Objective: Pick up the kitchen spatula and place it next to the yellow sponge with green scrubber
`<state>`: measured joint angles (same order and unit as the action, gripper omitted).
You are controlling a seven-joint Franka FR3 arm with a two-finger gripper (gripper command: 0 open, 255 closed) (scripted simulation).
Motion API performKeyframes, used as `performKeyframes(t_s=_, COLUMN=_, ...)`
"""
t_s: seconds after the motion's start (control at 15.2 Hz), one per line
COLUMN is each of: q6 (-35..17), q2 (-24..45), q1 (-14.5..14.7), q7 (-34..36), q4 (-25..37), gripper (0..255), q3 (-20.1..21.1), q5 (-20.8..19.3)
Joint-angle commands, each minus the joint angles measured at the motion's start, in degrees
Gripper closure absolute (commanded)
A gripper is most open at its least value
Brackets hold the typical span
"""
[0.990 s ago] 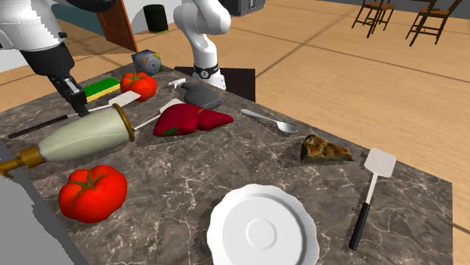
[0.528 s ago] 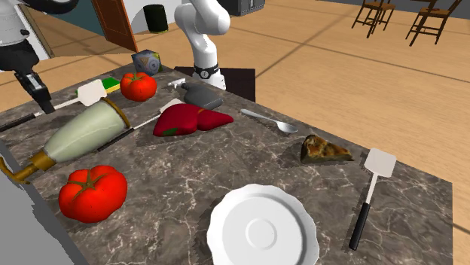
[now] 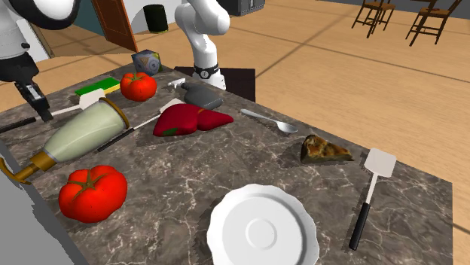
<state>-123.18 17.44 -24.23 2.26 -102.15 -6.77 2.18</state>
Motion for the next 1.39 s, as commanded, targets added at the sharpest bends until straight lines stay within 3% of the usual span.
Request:
performKeyframes(t_s=0.0, q6=-1.4, q2=0.7, q1=0.0, q7=-0.1, q4=-0.6, gripper=255, q3=0.0, q5=0.1)
performKeyframes(t_s=0.53, q6=-6.4, q2=3.4, q1=-0.2, q7=-0.4, q4=-3.0, gripper=255, q3=0.2, q5=0.6)
performKeyframes(t_s=0.99, q6=-6.4, q2=3.4, q1=-0.2, q7=-0.4, q4=-3.0, gripper=255, q3=0.2, q5=0.6)
performKeyframes(t_s=1.06, q6=-6.4, q2=3.4, q1=-0.2, q7=-0.4, q4=-3.0, gripper=0, q3=0.2, q5=0.6)
performKeyframes(t_s=1.32, q6=-6.4, q2=3.4, q1=-0.2, q7=-0.4, q4=-3.0, gripper=0, q3=0.2, q5=0.6)
